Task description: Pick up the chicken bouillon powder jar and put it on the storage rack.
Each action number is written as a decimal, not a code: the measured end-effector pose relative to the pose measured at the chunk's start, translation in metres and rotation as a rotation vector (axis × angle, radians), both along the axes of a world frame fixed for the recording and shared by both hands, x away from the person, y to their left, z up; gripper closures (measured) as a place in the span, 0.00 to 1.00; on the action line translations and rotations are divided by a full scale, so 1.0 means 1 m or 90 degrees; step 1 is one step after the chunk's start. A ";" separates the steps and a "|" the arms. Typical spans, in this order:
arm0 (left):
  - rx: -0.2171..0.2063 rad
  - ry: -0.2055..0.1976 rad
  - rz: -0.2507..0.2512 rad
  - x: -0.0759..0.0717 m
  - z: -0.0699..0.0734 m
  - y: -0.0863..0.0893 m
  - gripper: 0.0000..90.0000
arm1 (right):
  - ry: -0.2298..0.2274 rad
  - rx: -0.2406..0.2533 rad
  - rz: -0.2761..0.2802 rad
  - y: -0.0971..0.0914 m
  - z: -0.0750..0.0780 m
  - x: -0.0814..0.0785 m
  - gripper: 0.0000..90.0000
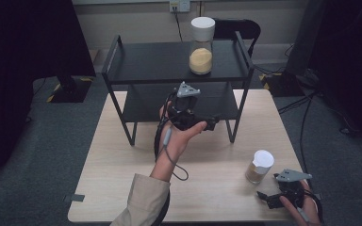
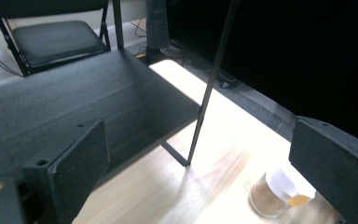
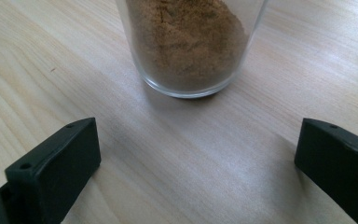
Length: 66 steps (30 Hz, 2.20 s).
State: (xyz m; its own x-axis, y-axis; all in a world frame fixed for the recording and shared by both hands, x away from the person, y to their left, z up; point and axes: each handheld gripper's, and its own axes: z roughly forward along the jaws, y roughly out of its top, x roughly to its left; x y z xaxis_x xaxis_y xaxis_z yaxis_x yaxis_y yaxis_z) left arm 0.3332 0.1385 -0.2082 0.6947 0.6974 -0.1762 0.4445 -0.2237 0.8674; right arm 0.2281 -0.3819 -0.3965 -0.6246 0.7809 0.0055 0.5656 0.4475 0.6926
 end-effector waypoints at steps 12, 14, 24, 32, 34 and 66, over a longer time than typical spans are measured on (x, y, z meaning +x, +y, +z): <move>-0.009 0.026 0.006 -0.008 -0.045 0.010 0.04 | 0.000 0.000 0.000 0.000 0.000 0.000 0.00; -0.010 0.033 0.006 -0.009 -0.051 0.011 0.04 | 0.001 0.000 -0.001 0.000 0.000 0.000 0.00; -0.010 0.057 0.019 -0.012 -0.088 0.015 0.04 | 0.001 0.000 -0.001 0.000 0.000 0.000 0.00; 0.004 0.069 0.031 -0.015 -0.112 0.016 0.04 | 0.001 0.000 -0.001 0.000 0.000 0.000 0.00; 0.009 0.071 0.036 -0.017 -0.119 0.017 0.03 | 0.001 0.000 -0.001 0.000 0.000 0.000 0.00; 0.112 0.114 0.104 -0.040 -0.184 0.022 0.03 | 0.001 0.000 -0.001 0.000 0.000 0.000 0.00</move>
